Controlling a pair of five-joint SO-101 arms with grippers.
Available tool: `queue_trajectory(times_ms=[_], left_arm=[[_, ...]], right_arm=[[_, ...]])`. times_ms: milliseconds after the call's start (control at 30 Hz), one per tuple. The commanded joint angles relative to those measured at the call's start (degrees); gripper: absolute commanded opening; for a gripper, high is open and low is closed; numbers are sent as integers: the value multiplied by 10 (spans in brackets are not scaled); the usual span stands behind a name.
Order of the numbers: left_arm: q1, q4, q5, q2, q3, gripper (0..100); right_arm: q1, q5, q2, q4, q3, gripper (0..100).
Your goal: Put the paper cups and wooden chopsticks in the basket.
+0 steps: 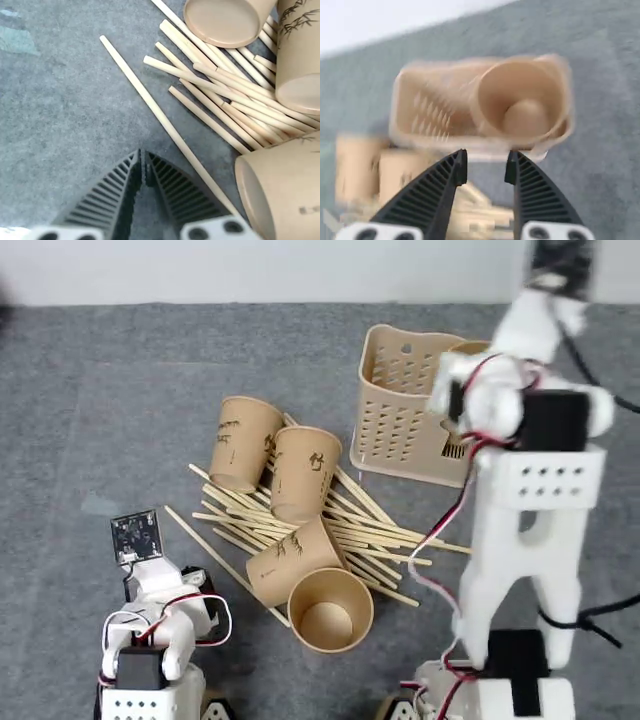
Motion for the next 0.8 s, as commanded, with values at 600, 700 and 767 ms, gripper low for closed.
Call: queue_trajectory(times_ms=[600,700,767], left_arm=[[-1,3,4,1,-4,14],[-1,3,4,1,-4,14],[-1,3,4,1,-4,14]], right_arm=[[-262,97,-257,63,423,126],[-295,96,-265,62,479,126],[-307,95,-265,62,502,126]])
